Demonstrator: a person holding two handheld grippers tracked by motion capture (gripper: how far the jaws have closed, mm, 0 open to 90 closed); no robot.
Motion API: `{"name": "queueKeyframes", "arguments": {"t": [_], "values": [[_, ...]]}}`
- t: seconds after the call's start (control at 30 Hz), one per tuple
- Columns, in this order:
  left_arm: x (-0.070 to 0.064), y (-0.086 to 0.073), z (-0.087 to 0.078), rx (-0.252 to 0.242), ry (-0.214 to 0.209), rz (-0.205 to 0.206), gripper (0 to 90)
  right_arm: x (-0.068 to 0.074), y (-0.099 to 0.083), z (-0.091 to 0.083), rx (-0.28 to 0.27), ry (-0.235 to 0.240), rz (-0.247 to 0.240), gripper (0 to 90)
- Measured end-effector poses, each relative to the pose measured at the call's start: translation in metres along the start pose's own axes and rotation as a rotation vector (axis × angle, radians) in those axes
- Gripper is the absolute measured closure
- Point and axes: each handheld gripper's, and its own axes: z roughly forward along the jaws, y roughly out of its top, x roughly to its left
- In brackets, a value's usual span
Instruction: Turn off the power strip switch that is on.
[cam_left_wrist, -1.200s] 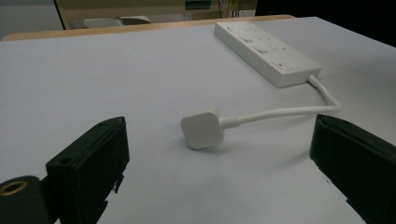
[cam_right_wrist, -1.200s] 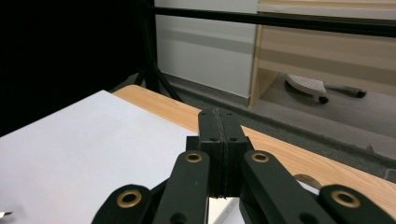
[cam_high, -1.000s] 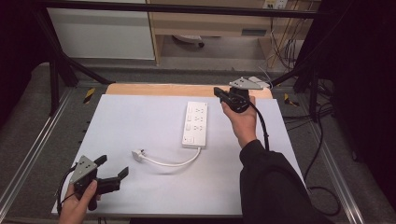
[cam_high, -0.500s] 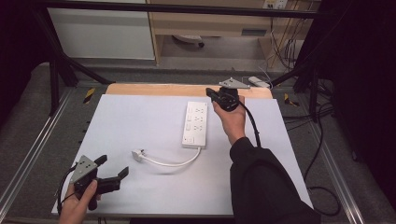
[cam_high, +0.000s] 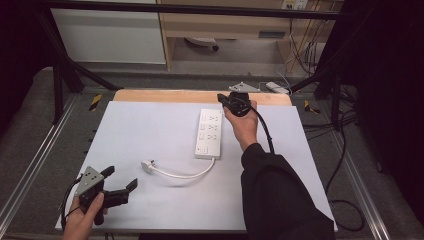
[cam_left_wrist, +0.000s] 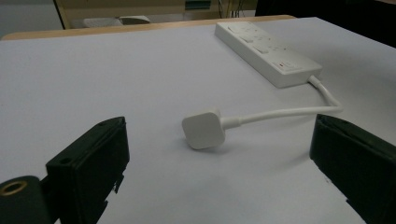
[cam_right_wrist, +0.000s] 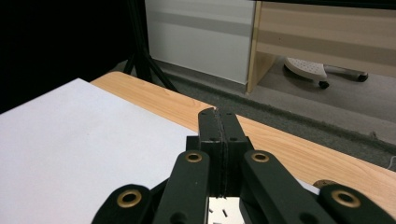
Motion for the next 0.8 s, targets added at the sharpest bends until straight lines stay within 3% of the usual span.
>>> {"name": "queueKeyframes", "arguments": {"t": [0.13, 0.8], "values": [[0.000, 0.000, 0.000, 0.001, 0.000, 0.002, 4.6, 0.000, -0.007, 0.010, 0.027, -0.024, -0.028, 90.0], [-0.001, 0.000, 0.001, 0.003, 0.001, 0.008, 4.6, -0.002, -0.027, 0.036, 0.072, -0.023, 0.015, 90.0]]}}
